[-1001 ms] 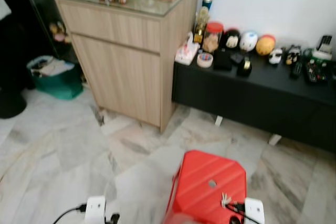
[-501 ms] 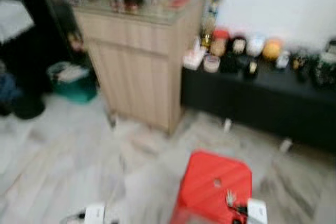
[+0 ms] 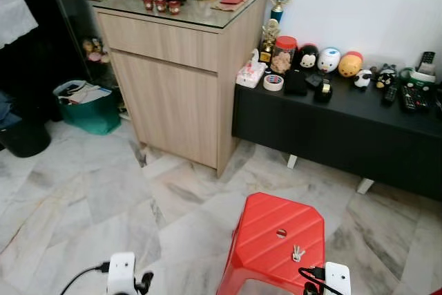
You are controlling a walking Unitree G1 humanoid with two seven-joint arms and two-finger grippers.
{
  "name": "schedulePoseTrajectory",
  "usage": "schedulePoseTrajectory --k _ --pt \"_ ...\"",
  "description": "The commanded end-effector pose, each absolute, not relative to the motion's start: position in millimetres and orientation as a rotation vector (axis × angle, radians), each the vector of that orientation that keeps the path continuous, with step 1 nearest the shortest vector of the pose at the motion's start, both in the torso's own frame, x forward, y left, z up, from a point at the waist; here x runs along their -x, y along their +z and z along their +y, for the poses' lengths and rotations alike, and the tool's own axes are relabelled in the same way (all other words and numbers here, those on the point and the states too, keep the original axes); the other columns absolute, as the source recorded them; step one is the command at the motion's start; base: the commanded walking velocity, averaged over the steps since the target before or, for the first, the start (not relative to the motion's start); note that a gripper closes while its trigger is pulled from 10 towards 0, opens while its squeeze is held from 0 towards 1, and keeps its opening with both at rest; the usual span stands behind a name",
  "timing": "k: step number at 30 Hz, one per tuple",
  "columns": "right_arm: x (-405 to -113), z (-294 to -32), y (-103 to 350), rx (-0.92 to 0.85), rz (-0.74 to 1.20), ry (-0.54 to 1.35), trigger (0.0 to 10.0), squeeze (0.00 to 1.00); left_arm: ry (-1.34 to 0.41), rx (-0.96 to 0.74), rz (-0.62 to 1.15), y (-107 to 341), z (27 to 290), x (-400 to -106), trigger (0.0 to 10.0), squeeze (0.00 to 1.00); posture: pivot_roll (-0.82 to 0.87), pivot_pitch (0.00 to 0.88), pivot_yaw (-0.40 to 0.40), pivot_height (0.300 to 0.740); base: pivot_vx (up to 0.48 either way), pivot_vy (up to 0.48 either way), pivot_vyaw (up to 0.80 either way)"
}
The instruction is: Hang keys on a hook
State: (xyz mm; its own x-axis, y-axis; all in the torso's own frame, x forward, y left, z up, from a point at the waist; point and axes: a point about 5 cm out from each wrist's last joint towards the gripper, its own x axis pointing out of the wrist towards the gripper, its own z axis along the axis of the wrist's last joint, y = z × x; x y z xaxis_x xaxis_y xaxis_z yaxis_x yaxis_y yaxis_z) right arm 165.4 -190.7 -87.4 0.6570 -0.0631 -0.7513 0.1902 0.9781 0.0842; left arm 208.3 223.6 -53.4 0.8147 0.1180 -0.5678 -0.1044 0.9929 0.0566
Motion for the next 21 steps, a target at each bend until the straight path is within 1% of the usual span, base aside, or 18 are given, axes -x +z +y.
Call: schedulePoseTrajectory --k 1,4,5,8,10,13,14,15,16,17,18,21 --pt "-168.8 -192.9 -84.3 -0.162 0.799 -0.151 10.0 0.0 0.124 -0.018 0.535 -44.2 225.6 -218.2 10.0 0.0 0.08 0.0 -0.051 0.74 0.0 0.0 0.0" --pt "-171.0 -193.7 -81.2 -0.155 0.751 -0.144 10.0 0.0 0.11 -0.04 0.379 -22.6 224.6 -238.5 10.0 0.0 0.07 0.0 -0.047 0.74 0.0 0.0 0.0" --pt "-171.0 -193.7 -81.2 -0.155 0.751 -0.144 10.0 0.0 0.11 -0.04 0.379 -22.6 224.6 -238.5 10.0 0.0 0.07 0.0 -0.047 0.74 0.0 0.0 0.0" --pt "-173.1 -195.6 -77.1 -0.133 0.687 -0.15 10.0 0.0 0.085 -0.054 0.217 -0.7 219.4 -250.9 10.0 0.0 0.07 0.0 -0.046 0.74 0.0 0.0 0.0" --pt "-174.4 -195.9 -74.4 -0.112 0.649 -0.145 10.0 0.0 0.048 -0.072 0.139 9.9 216.0 -251.1 10.0 0.0 0.06 0.0 -0.045 0.74 0.0 0.0 0.0" --pt "-175.4 -195.5 -72.9 -0.092 0.63 -0.125 10.0 0.0 0.027 -0.096 0.117 12.5 216.4 -246.6 10.0 0.0 0.06 0.0 -0.045 0.74 0.0 0.0 0.0" --pt "-195.1 -194.0 -60.8 -0.075 0.545 -0.104 10.0 0.0 0.013 -0.111 0.092 16.2 218.2 -241.7 10.0 0.0 0.06 0.0 -0.045 0.74 0.0 0.0 0.0" --pt "-226.3 -191.7 -39.3 -0.056 0.43 -0.085 10.0 0.0 0.013 -0.113 0.078 18.6 219.1 -240.1 10.0 0.0 0.06 0.0 -0.046 0.74 0.0 0.0 0.0" --pt "-246.8 -189.4 -22.2 -0.043 0.35 -0.072 10.0 0.0 0.014 -0.113 0.069 20.1 219.6 -239.2 10.0 0.0 0.06 0.0 -0.047 0.74 0.0 0.0 0.0" --pt "-261.2 -187.1 -7.2 -0.04 0.278 -0.062 10.0 0.0 0.015 -0.102 0.054 23.2 219.1 -238.7 10.0 0.0 0.07 0.0 -0.049 0.74 0.0 0.0 0.0" --pt "-266.6 -186.0 -0.3 -0.043 0.243 -0.058 10.0 0.0 0.016 -0.093 0.043 25.5 218.5 -238.3 10.0 0.0 0.07 0.0 -0.049 0.74 0.0 0.0 0.0" --pt "-267.2 -183.4 5.3 -0.045 0.2 -0.039 10.0 0.0 0.011 -0.093 0.014 30.8 214.2 -234.6 10.0 0.0 0.08 0.0 -0.062 0.74 0.0 0.0 0.0"
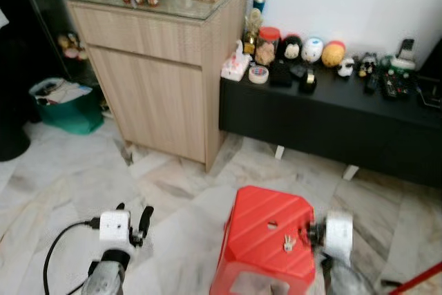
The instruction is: Hang keys on a hook
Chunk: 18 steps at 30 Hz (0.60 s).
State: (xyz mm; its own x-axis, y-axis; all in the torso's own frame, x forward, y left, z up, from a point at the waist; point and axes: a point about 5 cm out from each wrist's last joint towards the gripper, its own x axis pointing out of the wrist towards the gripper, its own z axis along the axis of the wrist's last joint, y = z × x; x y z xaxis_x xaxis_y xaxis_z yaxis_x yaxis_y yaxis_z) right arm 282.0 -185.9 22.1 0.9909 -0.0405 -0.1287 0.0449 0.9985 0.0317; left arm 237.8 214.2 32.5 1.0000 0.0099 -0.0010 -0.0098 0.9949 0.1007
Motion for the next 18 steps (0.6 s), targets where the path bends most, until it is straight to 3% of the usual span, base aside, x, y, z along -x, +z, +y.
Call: schedulePoseTrajectory --k 1,18 --pt "-266.8 -180.4 10.2 -0.041 0.165 -0.021 10.0 0.0 0.014 -0.074 -0.005 35.2 209.0 -230.6 10.0 0.0 0.08 0.0 -0.068 0.74 0.0 0.0 0.0" --pt "-260.2 -184.3 37.1 -0.019 0.037 -0.101 10.0 0.0 -0.012 -0.108 -0.086 71.4 206.9 -246.0 10.0 0.0 0.07 0.0 -0.055 0.74 0.0 0.0 0.0"
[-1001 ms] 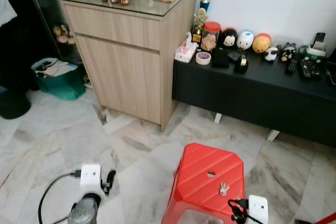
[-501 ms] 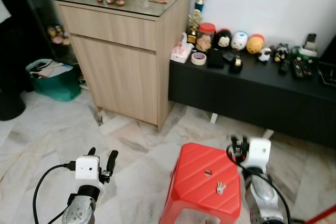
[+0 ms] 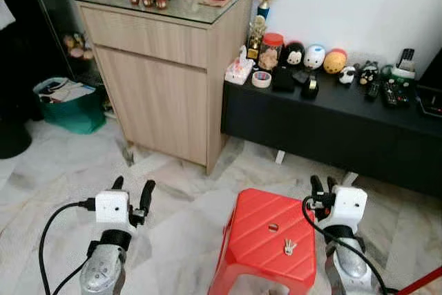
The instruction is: Hang keys on a hook
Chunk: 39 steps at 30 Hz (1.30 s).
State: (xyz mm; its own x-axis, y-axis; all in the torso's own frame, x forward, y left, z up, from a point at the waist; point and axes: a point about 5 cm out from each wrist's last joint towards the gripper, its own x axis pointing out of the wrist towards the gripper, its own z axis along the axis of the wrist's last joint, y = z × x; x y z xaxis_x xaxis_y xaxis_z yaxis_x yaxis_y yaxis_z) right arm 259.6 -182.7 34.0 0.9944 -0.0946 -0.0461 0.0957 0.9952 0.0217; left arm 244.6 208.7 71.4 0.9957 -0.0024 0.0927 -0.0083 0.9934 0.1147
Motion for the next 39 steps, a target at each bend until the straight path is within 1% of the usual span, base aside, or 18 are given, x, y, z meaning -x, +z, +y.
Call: schedulePoseTrajectory --k 1,8,15,28,32,34,35,39 --pt "-260.0 -185.4 36.3 -0.023 0.046 -0.11 10.0 0.0 -0.01 -0.107 -0.078 71.0 207.1 -246.8 10.0 0.0 0.07 0.0 -0.052 0.74 0.0 0.0 0.0" --pt "-265.3 -188.3 42.4 -0.028 0.051 -0.129 10.0 0.0 -0.009 -0.104 -0.069 73.6 207.2 -249.0 10.0 0.0 0.07 0.0 -0.047 0.74 0.0 0.0 0.0" --pt "-267.5 -185.6 42.8 -0.028 0.057 -0.124 10.0 0.0 -0.011 -0.096 -0.065 74.7 205.2 -249.9 10.0 0.0 0.07 0.0 -0.046 0.74 0.0 0.0 0.0" --pt "-268.5 -182.9 37.6 -0.003 0.124 -0.109 10.0 0.0 -0.02 -0.089 -0.047 73.1 202.1 -249.4 10.0 0.0 0.07 0.0 -0.046 0.74 0.0 0.0 0.0" --pt "-269.6 -181.0 36.3 -0.006 0.134 -0.101 10.0 0.0 -0.02 -0.089 -0.043 72.6 202.1 -249.3 10.0 0.0 0.07 0.0 -0.047 0.721 0.0 0.0 0.0" --pt "-269.7 -180.1 35.7 -0.007 0.137 -0.097 10.0 0.0 -0.02 -0.088 -0.04 72.4 202.0 -249.3 10.0 0.0 0.07 0.0 -0.048 0.701 0.0 0.0 0.0" --pt "-269.7 -180.1 35.7 -0.007 0.137 -0.097 10.0 0.0 -0.02 -0.088 -0.04 72.4 202.0 -249.3 10.0 0.0 0.07 0.0 -0.048 0.701 0.0 0.0 0.0" --pt "-269.0 -177.4 36.7 -0.009 0.136 -0.079 10.0 0.0 -0.025 -0.089 -0.031 70.5 201.4 -248.8 10.0 0.0 0.07 0.0 -0.048 0.676 0.0 0.0 0.0"
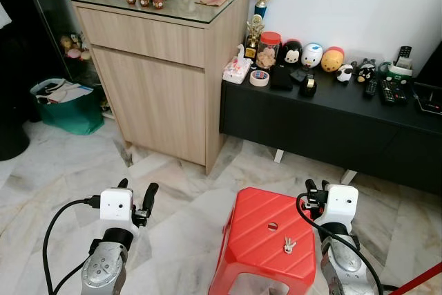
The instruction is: Hang keys on a hook
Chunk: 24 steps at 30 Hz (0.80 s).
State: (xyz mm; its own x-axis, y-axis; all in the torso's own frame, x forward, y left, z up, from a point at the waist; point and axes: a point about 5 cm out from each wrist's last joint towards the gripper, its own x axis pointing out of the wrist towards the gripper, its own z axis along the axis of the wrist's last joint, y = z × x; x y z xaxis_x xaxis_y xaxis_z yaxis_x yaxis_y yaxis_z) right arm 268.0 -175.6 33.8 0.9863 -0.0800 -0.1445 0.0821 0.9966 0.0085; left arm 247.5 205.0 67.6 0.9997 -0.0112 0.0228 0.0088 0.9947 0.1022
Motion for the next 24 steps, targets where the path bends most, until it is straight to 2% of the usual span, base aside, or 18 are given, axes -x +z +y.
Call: schedulePoseTrajectory --k 1,17,24 --pt "-268.7 -177.3 37.2 -0.013 0.128 -0.077 10.0 0.0 -0.027 -0.087 -0.028 70.2 200.9 -248.7 10.0 0.0 0.08 0.0 -0.048 0.676 0.0 0.0 0.0" --pt "-271.0 -176.6 32.7 -0.007 0.176 -0.071 10.0 0.0 -0.035 -0.086 -0.016 68.8 199.7 -248.3 10.0 0.0 0.08 0.0 -0.052 0.676 0.0 0.0 0.0" --pt "-272.1 -174.8 34.7 -0.013 0.158 -0.057 10.0 0.0 -0.038 -0.084 -0.015 68.5 198.8 -248.3 10.0 0.0 0.08 0.0 -0.052 0.633 0.0 0.0 0.0"
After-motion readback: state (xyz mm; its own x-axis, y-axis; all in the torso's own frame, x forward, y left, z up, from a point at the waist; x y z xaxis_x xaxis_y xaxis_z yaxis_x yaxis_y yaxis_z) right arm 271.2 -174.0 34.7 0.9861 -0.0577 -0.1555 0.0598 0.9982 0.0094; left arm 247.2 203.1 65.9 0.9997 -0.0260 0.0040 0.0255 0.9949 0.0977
